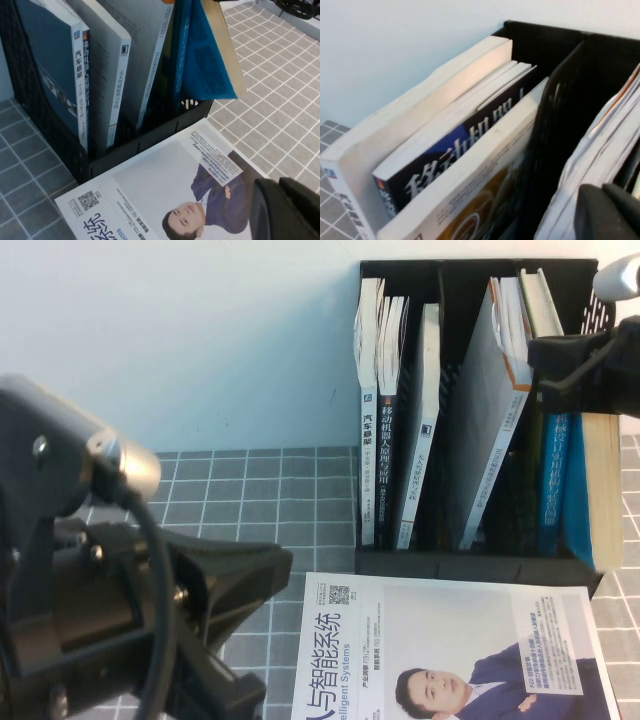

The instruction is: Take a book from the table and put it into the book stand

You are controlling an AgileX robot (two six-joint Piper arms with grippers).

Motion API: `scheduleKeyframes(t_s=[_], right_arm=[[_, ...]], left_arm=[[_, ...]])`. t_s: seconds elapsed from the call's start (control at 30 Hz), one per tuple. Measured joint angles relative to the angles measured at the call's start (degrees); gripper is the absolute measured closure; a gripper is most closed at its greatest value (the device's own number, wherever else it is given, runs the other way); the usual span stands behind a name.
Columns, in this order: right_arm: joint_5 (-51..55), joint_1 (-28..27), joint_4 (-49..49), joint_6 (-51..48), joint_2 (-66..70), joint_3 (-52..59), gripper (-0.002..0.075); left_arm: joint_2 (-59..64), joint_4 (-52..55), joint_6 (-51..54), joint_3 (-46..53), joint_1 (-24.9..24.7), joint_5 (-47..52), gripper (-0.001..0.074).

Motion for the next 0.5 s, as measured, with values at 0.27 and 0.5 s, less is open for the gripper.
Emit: scheduleKeyframes(t_s=[0.27,0.5], right_arm=[[-1.1,0.0,0.47,-4.81,-0.22,0.0,0.0729],[8.85,0.0,-7.49,4.78,-6.3,-0.86,0.0729]], left_arm=[[-1.16,0.0,-1.56,1.91,0.0,-4.92,0.0738],[-1.16,0.23,-1.44,2.05,0.0,-6.03,0.0738]])
